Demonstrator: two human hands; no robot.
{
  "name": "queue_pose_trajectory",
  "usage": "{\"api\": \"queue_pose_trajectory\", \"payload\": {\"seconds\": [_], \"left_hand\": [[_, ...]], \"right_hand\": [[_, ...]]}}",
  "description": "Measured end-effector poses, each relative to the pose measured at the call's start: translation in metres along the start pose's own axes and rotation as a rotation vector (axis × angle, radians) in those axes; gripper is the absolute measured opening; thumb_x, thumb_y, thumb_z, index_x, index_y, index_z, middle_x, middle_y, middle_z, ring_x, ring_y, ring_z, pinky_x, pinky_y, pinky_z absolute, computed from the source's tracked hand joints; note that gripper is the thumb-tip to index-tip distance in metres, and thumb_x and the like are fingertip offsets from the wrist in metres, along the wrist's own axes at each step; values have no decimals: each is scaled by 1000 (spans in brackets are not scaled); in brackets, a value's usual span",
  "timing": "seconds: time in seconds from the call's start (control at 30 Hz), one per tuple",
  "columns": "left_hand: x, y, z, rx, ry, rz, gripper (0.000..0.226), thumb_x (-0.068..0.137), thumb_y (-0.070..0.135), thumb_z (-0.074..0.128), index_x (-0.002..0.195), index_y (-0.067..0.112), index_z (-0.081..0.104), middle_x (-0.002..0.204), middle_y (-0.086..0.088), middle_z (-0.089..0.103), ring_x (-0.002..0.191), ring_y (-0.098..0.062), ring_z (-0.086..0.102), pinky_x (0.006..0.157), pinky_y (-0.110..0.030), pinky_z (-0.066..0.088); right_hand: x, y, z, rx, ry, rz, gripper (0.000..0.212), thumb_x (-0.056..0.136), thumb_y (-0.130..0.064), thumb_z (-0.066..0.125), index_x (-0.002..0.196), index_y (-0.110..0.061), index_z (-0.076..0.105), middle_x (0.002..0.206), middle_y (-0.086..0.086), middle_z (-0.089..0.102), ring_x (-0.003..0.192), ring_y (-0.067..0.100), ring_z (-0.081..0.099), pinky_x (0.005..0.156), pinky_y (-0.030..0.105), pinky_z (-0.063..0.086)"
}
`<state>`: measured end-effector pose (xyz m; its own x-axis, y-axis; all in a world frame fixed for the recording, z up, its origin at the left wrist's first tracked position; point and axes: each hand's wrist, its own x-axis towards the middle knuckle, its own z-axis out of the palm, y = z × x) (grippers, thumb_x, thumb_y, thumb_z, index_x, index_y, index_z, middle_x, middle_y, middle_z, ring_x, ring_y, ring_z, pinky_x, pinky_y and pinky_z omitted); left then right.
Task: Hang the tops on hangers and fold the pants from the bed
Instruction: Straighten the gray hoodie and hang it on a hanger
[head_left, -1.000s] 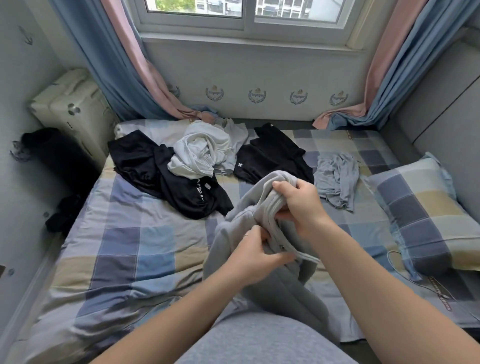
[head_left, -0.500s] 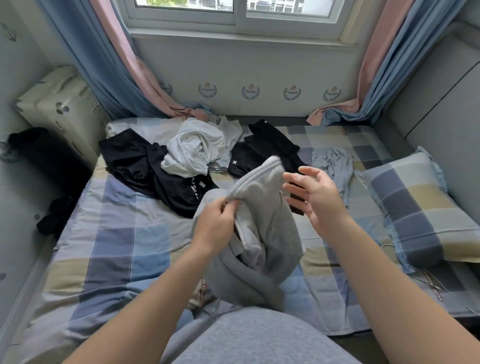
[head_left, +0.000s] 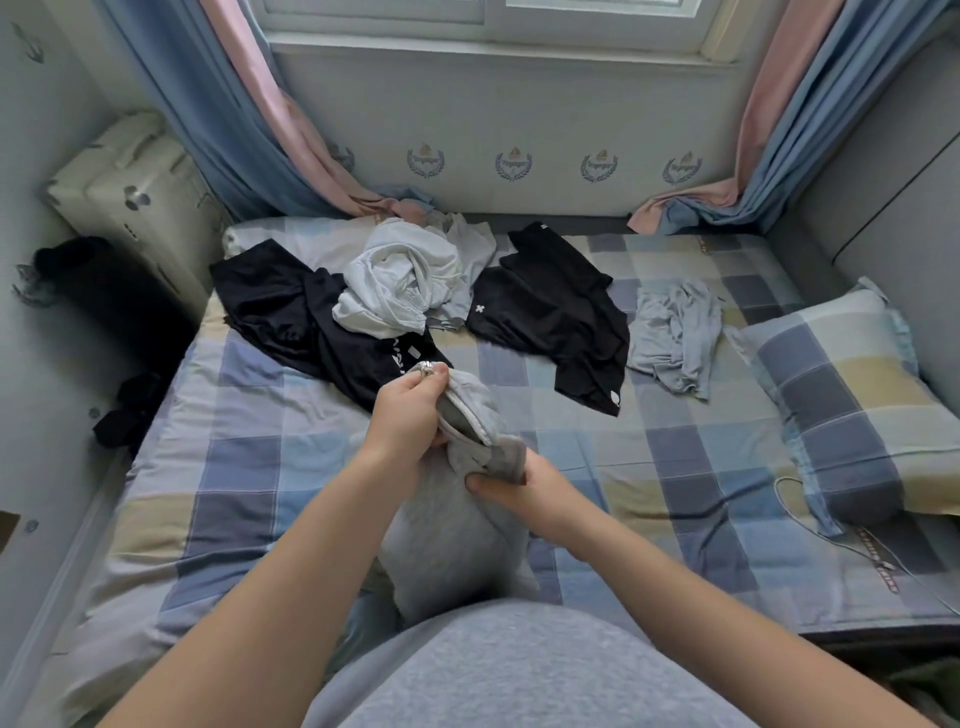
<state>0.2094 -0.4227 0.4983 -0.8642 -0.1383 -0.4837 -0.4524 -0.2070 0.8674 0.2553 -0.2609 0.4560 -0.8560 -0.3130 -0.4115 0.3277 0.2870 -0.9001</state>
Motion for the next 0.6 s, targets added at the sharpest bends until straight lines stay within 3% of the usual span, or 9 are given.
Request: {"api": "queue_pose_trajectory", "payload": {"seconds": [0.1,0.17,0.23,0.3,0.37,0.43,0.5,0.6], "left_hand": [[1,0,-9,-91,-5,-47,23,104,25,53,103,7,68,98,-12,71,83,-21,70,60,-27,58],[1,-3,-13,-157,4,-73,21,105,25,52,101,10,67,93,-7,73,76,-16,71,56,-24,56],[0,-6,-15,-215,14,-108,21,105,26,51,102,12,67,89,-3,75,74,-13,72,60,-26,57],[2,-11,-17,-286,5,-147,20,105,26,50,99,15,66,84,0,76,72,-11,73,63,-27,57],[1,-12,-17,-373,-17,-189,21,106,24,48,94,19,63,75,3,75,65,-9,72,58,-24,57],[3,-11,-17,-422,-14,-231,21,107,22,46,92,22,61,70,4,73,61,-9,72,57,-25,56],[5,-12,-17,-347,-13,-274,17,106,22,46,97,22,60,77,1,73,63,-13,71,62,-30,54],[5,-24,-23,202,-177,-330,13,101,30,57,94,20,63,89,-2,72,68,-13,70,65,-28,51]], "right_hand": [[5,7,-4,-177,-6,15,37,74,-55,71,108,-58,59,106,-36,65,101,-11,62,85,20,49],[9,13,-10,-298,13,3,33,72,-65,68,104,-63,58,104,-32,66,103,-6,61,90,30,50],[12,16,-15,-329,32,-60,21,81,-56,67,101,-62,61,105,-29,68,104,-5,61,90,31,49],[15,20,-19,-228,37,-92,20,92,-33,67,103,-50,69,107,-20,72,105,-1,65,90,32,51],[15,22,-26,-150,92,-87,18,96,-16,65,107,-28,72,107,-5,75,105,12,68,93,44,54],[15,16,-36,-156,198,-145,6,96,-8,64,100,-11,68,95,8,72,91,13,65,86,49,51],[14,0,-50,-199,325,-246,9,96,-6,63,89,-11,63,80,5,65,76,9,55,72,42,46],[10,-31,-70,-262,404,-361,18,94,0,59,90,-17,64,80,-1,65,74,15,56,71,35,45]]}}
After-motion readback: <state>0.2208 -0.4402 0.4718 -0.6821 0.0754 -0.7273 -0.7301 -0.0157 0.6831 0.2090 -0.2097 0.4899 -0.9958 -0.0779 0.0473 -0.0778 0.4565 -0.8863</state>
